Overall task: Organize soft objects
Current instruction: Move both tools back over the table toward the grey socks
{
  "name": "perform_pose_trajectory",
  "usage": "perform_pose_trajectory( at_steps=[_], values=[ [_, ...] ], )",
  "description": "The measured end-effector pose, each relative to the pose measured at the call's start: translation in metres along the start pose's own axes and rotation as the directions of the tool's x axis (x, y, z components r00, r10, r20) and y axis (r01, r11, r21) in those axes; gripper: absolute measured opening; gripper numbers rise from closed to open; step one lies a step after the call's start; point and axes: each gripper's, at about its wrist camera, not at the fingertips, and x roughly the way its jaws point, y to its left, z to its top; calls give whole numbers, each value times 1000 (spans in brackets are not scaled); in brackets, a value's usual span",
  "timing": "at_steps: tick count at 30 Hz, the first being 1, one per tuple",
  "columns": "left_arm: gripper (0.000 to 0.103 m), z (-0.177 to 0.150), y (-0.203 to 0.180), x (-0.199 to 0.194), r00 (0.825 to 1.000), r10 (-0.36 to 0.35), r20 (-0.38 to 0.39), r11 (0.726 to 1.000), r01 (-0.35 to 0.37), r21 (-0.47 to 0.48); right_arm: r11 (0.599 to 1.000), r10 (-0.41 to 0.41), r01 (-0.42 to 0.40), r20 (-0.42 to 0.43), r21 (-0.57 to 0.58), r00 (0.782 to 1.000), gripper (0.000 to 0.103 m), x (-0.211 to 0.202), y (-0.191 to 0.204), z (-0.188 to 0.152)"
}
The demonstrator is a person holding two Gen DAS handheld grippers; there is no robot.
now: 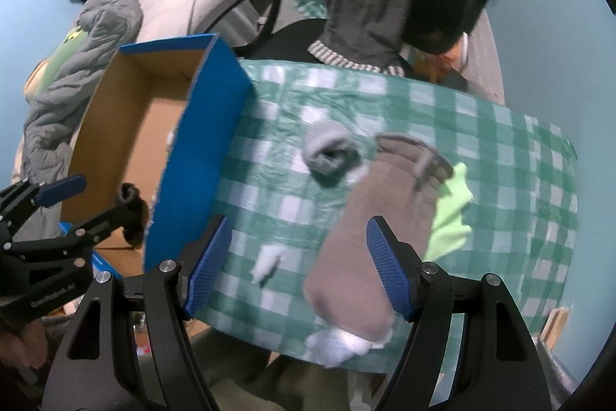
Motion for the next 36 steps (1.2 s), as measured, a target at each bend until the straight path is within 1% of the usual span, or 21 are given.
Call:
perform_pose_trajectory(
  at_steps=[12, 21, 29, 36],
  values=[
    [67, 10, -42, 10, 1000, -22, -15, 998, 22, 65, 998, -12, 13, -6, 68, 1000, 75, -5, -47, -15],
    [67, 16, -71, 28, 998, -40, -55, 994, 45, 102, 989, 14, -6, -54, 147, 998, 75, 18, -83, -34],
    [67, 15, -90, 50, 995, -25, -95, 990, 38, 139, 979, 72, -55, -81, 195, 994, 75, 42, -99, -48],
    [67, 12, -97, 68, 993, -8, -116, 988, 26, 151, 982, 63, -44, -102, 182, 993, 75, 56, -103, -53]
  ],
)
